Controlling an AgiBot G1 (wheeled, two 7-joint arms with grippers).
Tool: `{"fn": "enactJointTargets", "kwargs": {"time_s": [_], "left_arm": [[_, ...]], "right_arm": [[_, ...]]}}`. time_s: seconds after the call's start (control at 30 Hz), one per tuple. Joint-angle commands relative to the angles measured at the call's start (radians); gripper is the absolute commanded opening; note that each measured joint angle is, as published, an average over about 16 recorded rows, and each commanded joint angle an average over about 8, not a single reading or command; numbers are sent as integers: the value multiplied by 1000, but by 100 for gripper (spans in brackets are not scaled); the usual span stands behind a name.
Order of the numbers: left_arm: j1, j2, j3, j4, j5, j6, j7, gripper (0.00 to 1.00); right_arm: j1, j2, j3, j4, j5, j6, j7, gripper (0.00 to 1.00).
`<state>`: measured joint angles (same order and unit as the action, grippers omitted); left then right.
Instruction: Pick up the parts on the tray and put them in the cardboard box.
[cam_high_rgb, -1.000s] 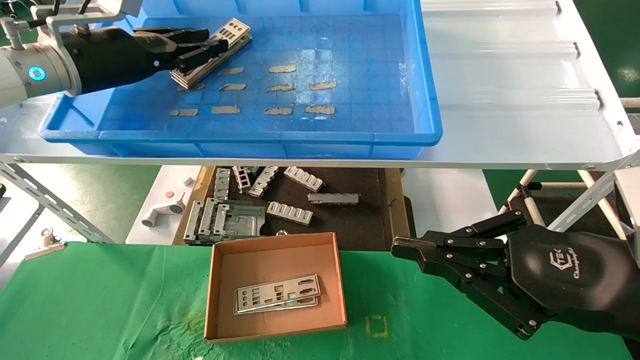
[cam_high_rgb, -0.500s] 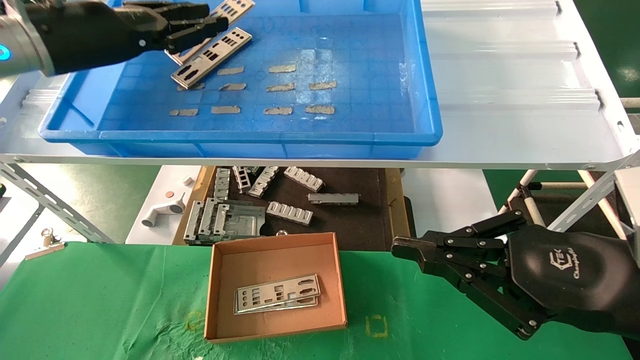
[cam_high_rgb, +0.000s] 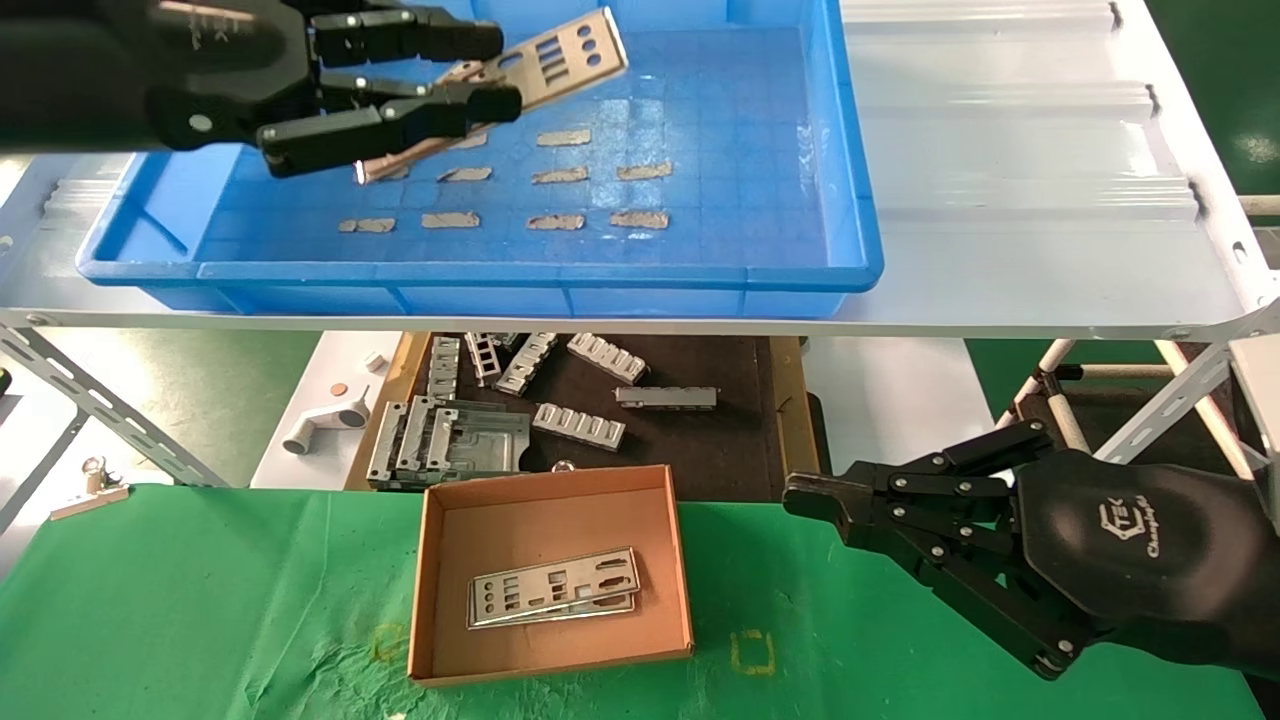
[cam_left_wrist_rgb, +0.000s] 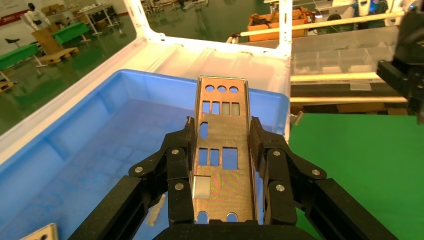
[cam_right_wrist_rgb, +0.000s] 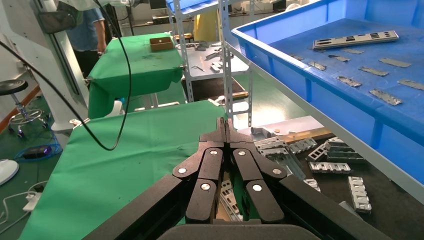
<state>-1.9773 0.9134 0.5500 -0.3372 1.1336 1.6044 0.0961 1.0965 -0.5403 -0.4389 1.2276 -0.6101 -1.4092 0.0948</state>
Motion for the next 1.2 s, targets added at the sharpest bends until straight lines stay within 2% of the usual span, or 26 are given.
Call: {"fn": "enactJointTargets", "kwargs": {"time_s": [0.03, 0.2, 0.33, 0.63, 0.77, 0.93, 1.2], "left_arm": [[21, -12, 12, -60, -28, 7, -21, 0], [119, -110, 93, -310, -170, -1, -111, 0], [180, -180, 152, -456, -232, -13, -142, 0], [355, -263, 247, -676, -191, -98, -125, 0], [456, -257, 277, -740, -136, -214, -107, 0], [554, -211, 311, -762, -54, -375, -88, 0], [610, -127, 356, -711, 45, -496, -59, 0]], "right_arm": [[0, 0, 0, 0, 0, 0, 0, 0], [0, 0, 0, 0, 0, 0, 0, 0], [0, 0, 0, 0, 0, 0, 0, 0], [0, 0, 0, 0, 0, 0, 0, 0], [0, 0, 0, 0, 0, 0, 0, 0], [0, 0, 0, 0, 0, 0, 0, 0], [0, 0, 0, 0, 0, 0, 0, 0]]}}
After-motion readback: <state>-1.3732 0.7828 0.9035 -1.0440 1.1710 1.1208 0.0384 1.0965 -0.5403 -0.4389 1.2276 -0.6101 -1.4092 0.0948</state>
